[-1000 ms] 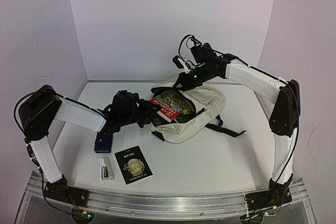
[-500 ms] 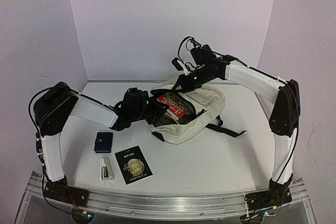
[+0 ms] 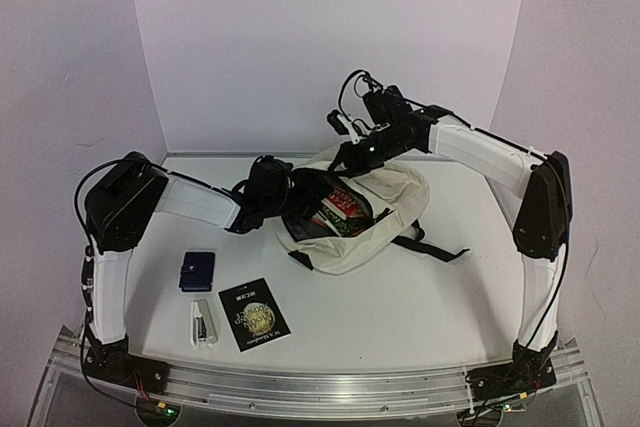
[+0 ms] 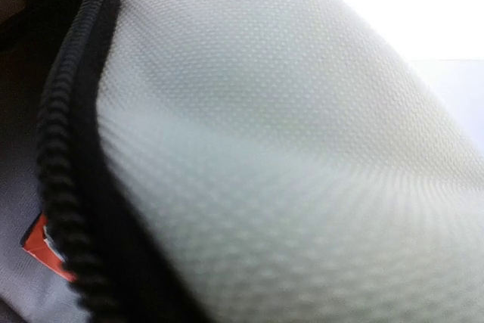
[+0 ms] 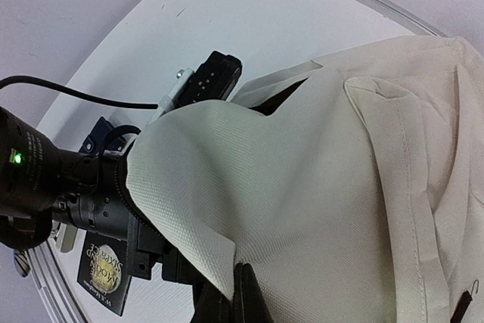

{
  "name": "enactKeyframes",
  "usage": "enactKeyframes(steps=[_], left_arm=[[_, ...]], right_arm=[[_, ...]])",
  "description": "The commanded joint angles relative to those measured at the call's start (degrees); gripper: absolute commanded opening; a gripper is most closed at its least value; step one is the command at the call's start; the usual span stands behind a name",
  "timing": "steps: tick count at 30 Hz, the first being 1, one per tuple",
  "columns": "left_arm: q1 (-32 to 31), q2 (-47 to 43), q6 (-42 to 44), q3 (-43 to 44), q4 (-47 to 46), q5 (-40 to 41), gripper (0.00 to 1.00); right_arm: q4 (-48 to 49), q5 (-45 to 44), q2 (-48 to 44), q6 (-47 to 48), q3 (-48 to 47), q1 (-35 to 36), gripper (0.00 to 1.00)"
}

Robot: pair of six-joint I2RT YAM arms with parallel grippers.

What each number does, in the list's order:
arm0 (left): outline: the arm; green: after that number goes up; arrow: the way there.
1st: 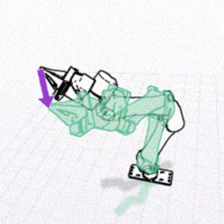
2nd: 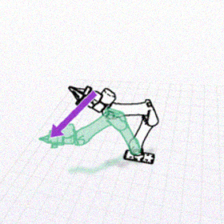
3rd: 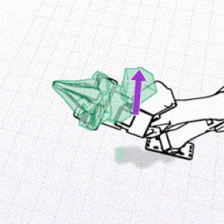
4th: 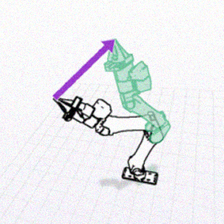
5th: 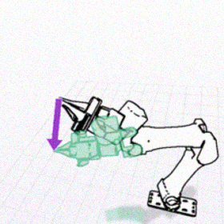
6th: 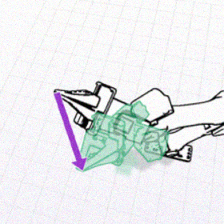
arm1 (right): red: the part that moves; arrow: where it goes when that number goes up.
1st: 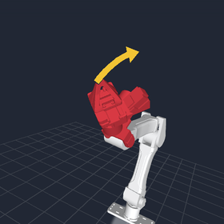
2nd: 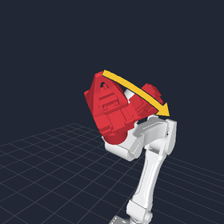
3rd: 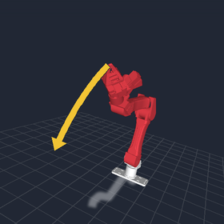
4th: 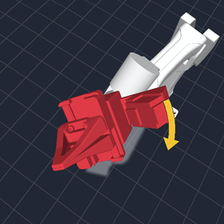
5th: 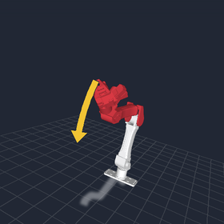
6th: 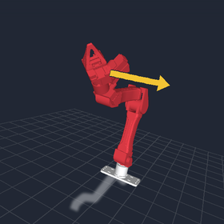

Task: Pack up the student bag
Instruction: Place the book in the student bag, then pick up the book from the center of the board.

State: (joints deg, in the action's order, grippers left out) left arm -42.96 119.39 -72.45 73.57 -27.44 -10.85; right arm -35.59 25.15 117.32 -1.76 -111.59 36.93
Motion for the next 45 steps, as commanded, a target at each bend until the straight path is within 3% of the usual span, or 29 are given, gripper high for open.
enactKeyframes(steps=[1,6,11,16,19,22,28,31,35,45], left_arm=[[-0.78,-11.29,5.35,-2.88,6.13,0.74,0.5],[-2.61,-20.08,9.44,-7.07,16.26,2.99,0.61],[-2.87,-28.0,13.33,-11.85,24.52,4.15,0.85],[-4.8,-34.05,19.64,-14.21,38.34,8.77,0.98],[-5.86,-36.14,19.37,-17.06,44.2,10.05,1.0],[-7.83,-37.65,17.77,-19.54,49.42,12.38,1.0],[-12.71,-38.63,9.68,-23.67,54.91,16.0,1.0],[-14.95,-37.45,2.95,-26.36,54.07,16.64,1.0],[-17.29,-36.56,-2.69,-27.17,55.63,19.37,1.0],[-17.9,-35.89,-16.39,-32.01,55.16,23.08,1.0]], right_arm=[[3.07,0.62,-1.62,0.45,-1.11,-0.18,0.0],[3.2,-0.1,-0.1,1.06,0.53,-0.19,0.0],[4.43,-0.84,1.96,1.2,4.87,-0.19,0.0],[5.09,-3.03,4.07,3.27,6.55,-0.17,0.0],[5.01,-3.46,4.68,3.92,6.53,-0.39,0.01],[4.92,-3.54,4.22,3.83,6.26,-0.54,0.12],[4.05,0.71,-0.29,4.17,7.99,-0.42,0.67],[2.91,2.41,-2.88,4.91,9.47,0.54,0.81],[1.52,4.94,-6.05,5.8,11.92,1.96,0.9],[-0.55,8.35,-8.94,6.87,16.16,4.36,0.93]])
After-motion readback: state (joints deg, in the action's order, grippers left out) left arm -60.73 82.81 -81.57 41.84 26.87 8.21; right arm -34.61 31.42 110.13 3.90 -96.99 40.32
